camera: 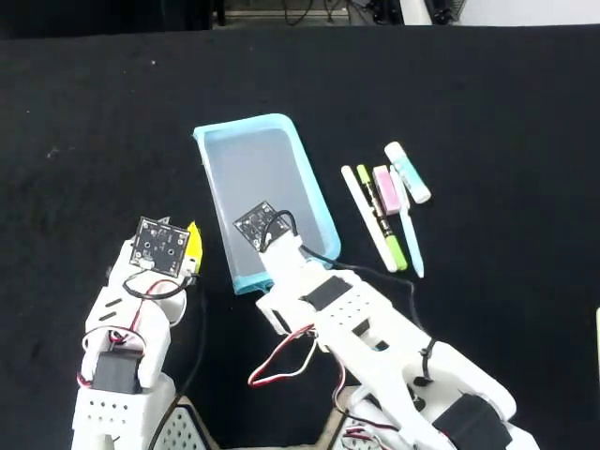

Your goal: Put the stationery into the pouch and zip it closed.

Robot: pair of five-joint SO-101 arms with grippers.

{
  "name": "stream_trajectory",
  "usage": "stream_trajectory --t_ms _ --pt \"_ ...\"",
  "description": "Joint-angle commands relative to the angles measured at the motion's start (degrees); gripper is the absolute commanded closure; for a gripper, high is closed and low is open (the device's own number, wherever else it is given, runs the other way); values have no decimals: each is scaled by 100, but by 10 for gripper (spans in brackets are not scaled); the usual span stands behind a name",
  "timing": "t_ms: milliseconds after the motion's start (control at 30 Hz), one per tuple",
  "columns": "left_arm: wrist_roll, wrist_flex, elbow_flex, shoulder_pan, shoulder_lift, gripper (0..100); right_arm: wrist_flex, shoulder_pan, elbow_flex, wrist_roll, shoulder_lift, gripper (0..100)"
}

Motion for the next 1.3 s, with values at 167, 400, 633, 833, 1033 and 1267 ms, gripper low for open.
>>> stream_trajectory --t_ms 167,400,633,833,1033,1267 --pt "396 193 110 -523 62 859 633 79 -1165 -53 1182 865" --pt "492 -158 154 -593 976 859 651 44 -1147 0 1156 969" --pt "492 -1055 -136 -593 2268 859 422 79 -488 9 -31 988" --pt "492 -1169 -1429 -558 4088 859 -185 79 382 9 -1323 987" --pt "457 -1187 -2018 -110 5899 863 -123 79 716 9 -1930 987" --pt "492 -1160 -1851 -251 6004 863 -264 79 655 158 -1921 987"
